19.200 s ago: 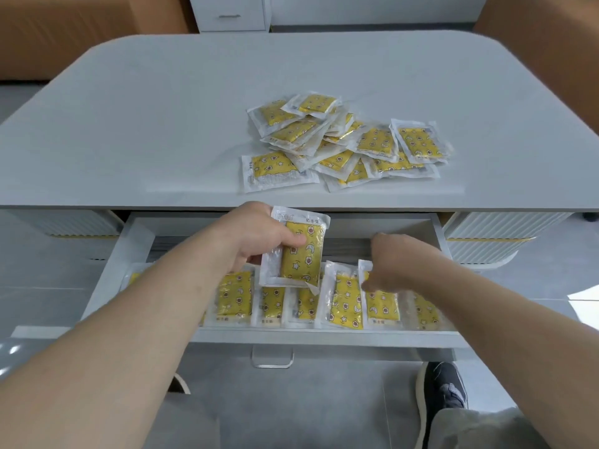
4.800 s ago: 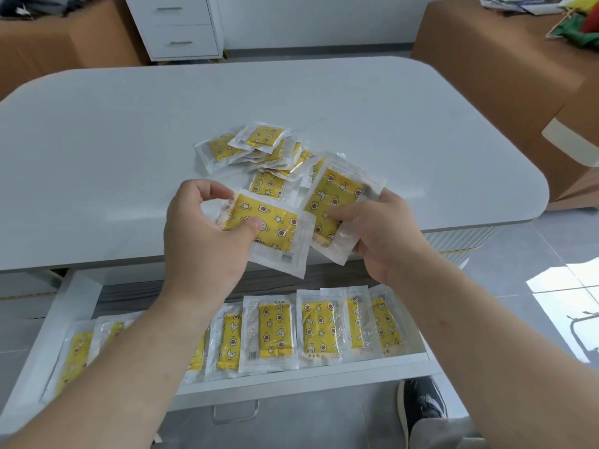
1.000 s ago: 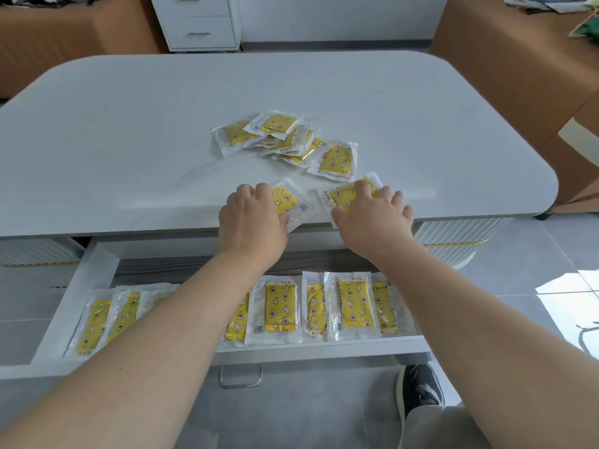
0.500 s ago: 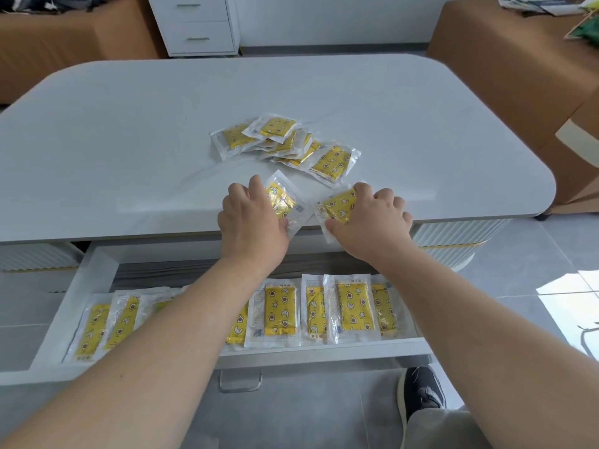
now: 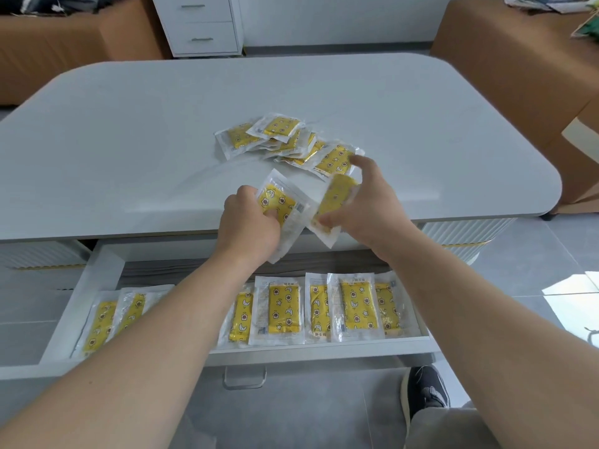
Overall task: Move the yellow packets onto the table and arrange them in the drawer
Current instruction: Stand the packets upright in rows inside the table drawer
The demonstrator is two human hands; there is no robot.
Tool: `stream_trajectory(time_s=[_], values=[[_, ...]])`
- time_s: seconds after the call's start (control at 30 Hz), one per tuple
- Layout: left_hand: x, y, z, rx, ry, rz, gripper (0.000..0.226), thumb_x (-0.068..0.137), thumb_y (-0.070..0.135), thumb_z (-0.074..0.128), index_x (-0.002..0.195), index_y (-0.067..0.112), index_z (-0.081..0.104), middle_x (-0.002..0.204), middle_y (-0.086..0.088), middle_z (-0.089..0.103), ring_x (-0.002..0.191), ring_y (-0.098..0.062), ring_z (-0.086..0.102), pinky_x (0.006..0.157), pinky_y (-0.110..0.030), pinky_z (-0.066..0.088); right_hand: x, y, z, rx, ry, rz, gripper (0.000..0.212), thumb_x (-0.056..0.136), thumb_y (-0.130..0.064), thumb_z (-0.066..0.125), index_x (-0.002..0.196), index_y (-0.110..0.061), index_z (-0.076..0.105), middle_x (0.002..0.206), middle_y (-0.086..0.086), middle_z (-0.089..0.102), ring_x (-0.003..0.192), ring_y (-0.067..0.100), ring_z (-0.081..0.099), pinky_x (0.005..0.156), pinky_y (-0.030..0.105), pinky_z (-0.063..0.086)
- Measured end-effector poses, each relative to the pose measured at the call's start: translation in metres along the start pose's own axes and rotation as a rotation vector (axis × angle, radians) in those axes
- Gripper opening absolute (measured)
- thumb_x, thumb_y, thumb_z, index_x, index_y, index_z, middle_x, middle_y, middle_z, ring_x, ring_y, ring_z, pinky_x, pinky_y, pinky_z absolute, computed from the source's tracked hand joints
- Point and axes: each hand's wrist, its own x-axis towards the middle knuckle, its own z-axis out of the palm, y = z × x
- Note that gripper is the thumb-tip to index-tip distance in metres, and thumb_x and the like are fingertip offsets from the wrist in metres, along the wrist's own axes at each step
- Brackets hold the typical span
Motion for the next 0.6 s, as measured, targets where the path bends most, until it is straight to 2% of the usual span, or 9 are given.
stream_trajectory(time_s=[0.07, 0.13, 0.23, 0.3, 0.4, 0.5, 0.6], values=[[-0.004, -0.004, -0.007, -0.072, -0.045, -0.037, 0.019, 0.101, 0.021, 0.055, 0.119, 0.017, 0.051, 0.105, 0.002, 0.060, 0.090, -0.018, 0.057, 0.056, -0.024, 0.039, -0.004, -0.003, 0.004, 0.061, -0.063, -0.004, 0.080, 0.077, -0.008, 0.083, 0.141, -0.034, 0.043, 0.091, -0.004, 0.067, 0.081, 0.013, 0.066, 0.063, 0.025, 0.050], [-0.007, -0.010, -0.016, -0.120, -0.088, -0.063, 0.017, 0.100, 0.024, 0.057, 0.116, 0.019, 0.053, 0.101, 0.006, 0.062, 0.089, -0.016, 0.059, 0.060, -0.026, 0.044, -0.007, -0.005, 0.010, 0.093, -0.096, -0.004, 0.058, 0.083, -0.013, 0.080, 0.131, -0.032, 0.053, 0.089, -0.004, 0.073, 0.078, 0.013, 0.071, 0.063, 0.028, 0.056], [-0.013, -0.017, -0.032, -0.172, -0.128, -0.104, 0.013, 0.096, 0.025, 0.066, 0.106, 0.020, 0.062, 0.099, 0.006, 0.067, 0.090, -0.016, 0.064, 0.069, -0.032, 0.054, -0.009, -0.007, 0.022, -0.008, -0.060, -0.080, 0.013, 0.095, -0.031, 0.068, 0.106, -0.023, 0.070, 0.084, -0.005, 0.074, 0.077, 0.014, 0.072, 0.067, 0.033, 0.061], [-0.013, -0.023, -0.044, -0.217, -0.172, -0.149, 0.012, 0.092, 0.025, 0.072, 0.102, 0.020, 0.066, 0.098, 0.004, 0.071, 0.091, -0.018, 0.068, 0.079, -0.037, 0.058, -0.012, -0.009, 0.030, -0.052, -0.031, -0.108, 0.026, 0.101, -0.038, 0.058, 0.094, -0.018, 0.073, 0.084, 0.000, 0.073, 0.076, 0.019, 0.070, 0.067, 0.037, 0.059], [-0.013, -0.034, -0.066, -0.308, -0.248, -0.229, 0.013, 0.089, 0.018, 0.076, 0.100, 0.018, 0.071, 0.097, 0.004, 0.076, 0.094, -0.018, 0.072, 0.085, -0.038, 0.058, -0.016, -0.014, 0.041, -0.038, -0.053, -0.103, 0.029, 0.105, -0.036, 0.052, 0.097, -0.015, 0.070, 0.091, 0.007, 0.074, 0.082, 0.027, 0.071, 0.073, 0.043, 0.059], [-0.009, -0.049, -0.090, -0.275, -0.280, -0.277, 0.017, 0.085, 0.015, 0.079, 0.101, 0.016, 0.072, 0.096, 0.003, 0.078, 0.093, -0.018, 0.073, 0.094, -0.043, 0.056, -0.018, -0.015, 0.053, -0.011, -0.090, -0.075, 0.022, 0.105, -0.038, 0.049, 0.114, -0.024, 0.063, 0.088, -0.003, 0.071, 0.072, 0.017, 0.068, 0.056, 0.030, 0.055], [-0.002, -0.066, -0.111, -0.204, -0.345, -0.347, 0.020, 0.083, 0.012, 0.081, 0.101, 0.012, 0.072, 0.092, -0.003, 0.079, 0.091, -0.023, 0.075, 0.094, -0.046, 0.057, -0.022, -0.016, 0.068, -0.040, -0.163, -0.032, 0.019, 0.103, -0.031, 0.051, 0.121, -0.024, 0.055, 0.092, -0.001, 0.072, 0.067, 0.014, 0.066, 0.043, 0.022, 0.047]])
